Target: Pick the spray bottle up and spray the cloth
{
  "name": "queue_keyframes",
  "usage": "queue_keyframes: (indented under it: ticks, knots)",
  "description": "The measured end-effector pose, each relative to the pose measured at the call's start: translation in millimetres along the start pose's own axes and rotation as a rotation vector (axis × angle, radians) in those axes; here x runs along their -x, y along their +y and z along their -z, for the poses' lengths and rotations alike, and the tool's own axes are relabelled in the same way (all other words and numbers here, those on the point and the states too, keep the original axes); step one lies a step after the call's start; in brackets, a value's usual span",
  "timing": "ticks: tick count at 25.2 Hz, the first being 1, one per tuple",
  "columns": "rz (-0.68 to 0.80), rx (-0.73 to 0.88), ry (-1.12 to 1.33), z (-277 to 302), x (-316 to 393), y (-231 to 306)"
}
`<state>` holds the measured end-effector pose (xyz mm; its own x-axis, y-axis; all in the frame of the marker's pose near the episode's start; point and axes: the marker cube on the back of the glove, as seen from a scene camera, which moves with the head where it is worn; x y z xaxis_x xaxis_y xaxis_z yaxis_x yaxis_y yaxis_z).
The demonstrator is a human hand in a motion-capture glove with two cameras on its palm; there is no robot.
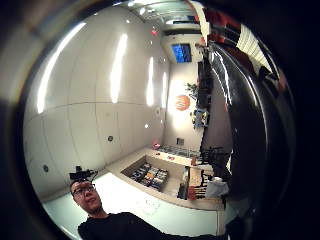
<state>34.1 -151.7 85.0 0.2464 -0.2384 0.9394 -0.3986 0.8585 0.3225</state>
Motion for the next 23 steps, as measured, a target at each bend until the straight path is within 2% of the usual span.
queue_keyframes:
  ticks: [10, 23]
  knots:
    - [-0.043, 0.083, -0.078, -70.2, 9.6, -11.9]
    - [-0.153, 0.126, 0.067, -43.4, -85.9, 31.4]
